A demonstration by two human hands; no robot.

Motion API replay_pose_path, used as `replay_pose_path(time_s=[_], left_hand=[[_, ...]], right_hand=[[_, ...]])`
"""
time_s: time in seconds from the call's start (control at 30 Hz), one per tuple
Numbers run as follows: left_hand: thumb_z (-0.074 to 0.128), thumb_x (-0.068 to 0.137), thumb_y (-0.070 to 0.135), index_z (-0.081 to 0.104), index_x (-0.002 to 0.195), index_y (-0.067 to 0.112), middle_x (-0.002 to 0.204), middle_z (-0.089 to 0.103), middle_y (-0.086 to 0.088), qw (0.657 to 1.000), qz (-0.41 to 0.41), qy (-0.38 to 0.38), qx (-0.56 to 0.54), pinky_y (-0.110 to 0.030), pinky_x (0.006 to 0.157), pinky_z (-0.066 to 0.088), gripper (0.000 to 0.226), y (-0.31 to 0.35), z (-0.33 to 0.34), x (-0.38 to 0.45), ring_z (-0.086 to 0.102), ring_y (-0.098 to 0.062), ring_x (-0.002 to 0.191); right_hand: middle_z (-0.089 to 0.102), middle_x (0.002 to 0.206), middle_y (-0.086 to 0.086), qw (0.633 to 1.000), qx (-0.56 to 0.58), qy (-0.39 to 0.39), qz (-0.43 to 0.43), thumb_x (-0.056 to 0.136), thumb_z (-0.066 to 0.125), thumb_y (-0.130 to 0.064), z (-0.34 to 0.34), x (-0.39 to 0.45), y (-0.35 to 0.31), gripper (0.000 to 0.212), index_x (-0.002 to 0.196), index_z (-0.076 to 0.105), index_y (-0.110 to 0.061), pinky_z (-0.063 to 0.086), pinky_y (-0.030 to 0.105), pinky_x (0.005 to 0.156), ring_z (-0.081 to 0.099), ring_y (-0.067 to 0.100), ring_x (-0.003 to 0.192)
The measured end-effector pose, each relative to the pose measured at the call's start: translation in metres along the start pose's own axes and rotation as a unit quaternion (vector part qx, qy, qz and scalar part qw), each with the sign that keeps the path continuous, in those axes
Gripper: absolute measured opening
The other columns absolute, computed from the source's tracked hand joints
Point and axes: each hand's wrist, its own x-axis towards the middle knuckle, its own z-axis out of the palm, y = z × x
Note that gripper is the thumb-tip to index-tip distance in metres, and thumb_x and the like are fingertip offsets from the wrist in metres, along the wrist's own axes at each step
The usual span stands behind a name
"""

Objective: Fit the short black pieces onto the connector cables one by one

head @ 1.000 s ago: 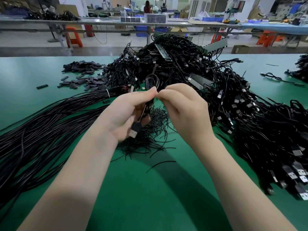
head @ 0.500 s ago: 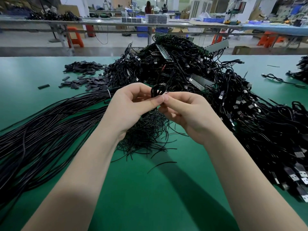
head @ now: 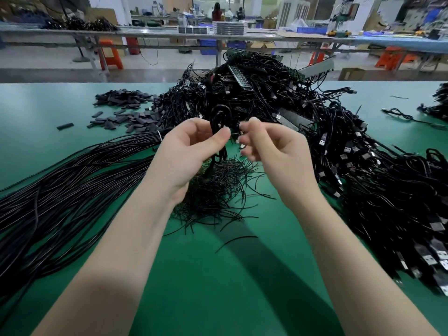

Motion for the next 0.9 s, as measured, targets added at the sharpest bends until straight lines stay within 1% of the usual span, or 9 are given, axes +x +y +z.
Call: replay_pose_path(time_s=[0.07, 0.17, 0.27, 0.43, 0.53, 0.6, 0.73, 0.83, 0.9], left_hand=[[0.079, 0.059, 0.036, 0.069, 0.074, 0.026, 0.079, 0.063, 0.006, 0.999, 0.034, -0.021, 0.006, -0.024, 0.077, 0.044, 0.021, -0.001, -0.001, 0.000, 0.055, -0.012, 0.079], [0.080, 0.054, 0.037, 0.074, 0.069, 0.031, 0.079, 0.069, 0.007, 0.997, 0.049, -0.054, -0.001, -0.026, 0.084, 0.048, 0.018, -0.003, 0.000, -0.001, 0.059, -0.012, 0.082], [0.081, 0.051, 0.037, 0.076, 0.069, 0.032, 0.080, 0.073, 0.009, 0.996, 0.073, -0.056, 0.000, -0.021, 0.082, 0.051, 0.019, -0.004, -0.002, 0.001, 0.065, -0.006, 0.083], [0.081, 0.055, 0.036, 0.077, 0.071, 0.034, 0.077, 0.074, 0.012, 0.992, 0.092, -0.065, 0.052, -0.012, 0.073, 0.050, 0.016, -0.002, -0.005, -0.001, 0.067, 0.000, 0.077], [0.080, 0.057, 0.042, 0.076, 0.072, 0.032, 0.073, 0.072, 0.012, 0.993, 0.090, -0.044, 0.068, -0.012, 0.065, 0.049, 0.019, -0.002, -0.004, -0.001, 0.064, 0.001, 0.070], [0.078, 0.061, 0.048, 0.073, 0.072, 0.028, 0.064, 0.065, 0.014, 0.994, 0.062, -0.021, 0.091, -0.015, 0.059, 0.047, 0.023, -0.001, -0.001, -0.002, 0.058, -0.001, 0.060], [0.077, 0.063, 0.049, 0.068, 0.057, 0.023, 0.059, 0.057, 0.006, 0.994, -0.094, -0.049, 0.028, -0.021, 0.048, 0.049, 0.028, 0.005, 0.004, -0.004, 0.053, -0.008, 0.050], [0.077, 0.062, 0.046, 0.072, 0.055, 0.025, 0.060, 0.062, 0.006, 0.990, -0.122, -0.062, 0.015, -0.021, 0.051, 0.051, 0.023, 0.008, 0.001, -0.005, 0.056, -0.007, 0.051], [0.075, 0.071, 0.043, 0.076, 0.068, 0.025, 0.069, 0.068, 0.009, 0.996, -0.055, -0.036, 0.052, -0.022, 0.062, 0.051, 0.019, 0.004, 0.000, -0.003, 0.061, -0.006, 0.062]], right_hand=[[0.070, 0.072, -0.002, 0.985, 0.077, -0.065, 0.143, 0.084, 0.072, -0.031, -0.004, 0.001, -0.001, 0.015, 0.081, 0.076, -0.017, 0.051, 0.019, 0.061, 0.064, 0.009, 0.063], [0.070, 0.072, -0.003, 0.956, 0.155, -0.112, 0.224, 0.069, 0.074, -0.034, -0.006, 0.000, -0.002, 0.016, 0.073, 0.077, -0.019, 0.053, 0.018, 0.062, 0.064, 0.008, 0.062], [0.070, 0.072, -0.002, 0.933, 0.229, -0.137, 0.243, 0.069, 0.073, -0.032, -0.007, 0.001, -0.004, 0.014, 0.071, 0.078, -0.019, 0.053, 0.017, 0.060, 0.064, 0.008, 0.062], [0.070, 0.073, -0.003, 0.939, 0.217, -0.150, 0.219, 0.071, 0.072, -0.025, -0.007, -0.001, -0.005, 0.013, 0.080, 0.077, -0.016, 0.054, 0.018, 0.065, 0.065, 0.008, 0.065], [0.069, 0.069, -0.001, 0.977, 0.133, -0.110, 0.126, 0.081, 0.073, -0.012, -0.005, -0.002, -0.007, 0.002, 0.083, 0.073, -0.011, 0.053, 0.020, 0.063, 0.064, 0.009, 0.065], [0.069, 0.073, -0.003, 0.995, -0.078, -0.043, -0.051, 0.086, 0.070, -0.007, -0.002, -0.001, -0.005, 0.004, 0.083, 0.071, -0.010, 0.052, 0.024, 0.066, 0.063, 0.009, 0.068], [0.068, 0.085, 0.012, 0.880, -0.331, 0.005, -0.340, 0.084, 0.068, 0.006, -0.001, -0.004, 0.003, 0.007, 0.088, 0.071, 0.003, 0.052, 0.037, 0.072, 0.064, 0.029, 0.078], [0.069, 0.086, 0.014, 0.862, -0.342, 0.020, -0.373, 0.083, 0.070, 0.004, 0.000, -0.004, 0.006, 0.007, 0.090, 0.072, 0.003, 0.054, 0.039, 0.073, 0.066, 0.032, 0.079], [0.071, 0.088, 0.005, 0.925, -0.267, 0.008, -0.272, 0.086, 0.071, -0.006, 0.000, -0.003, 0.003, 0.009, 0.094, 0.073, -0.004, 0.054, 0.032, 0.076, 0.066, 0.018, 0.081]])
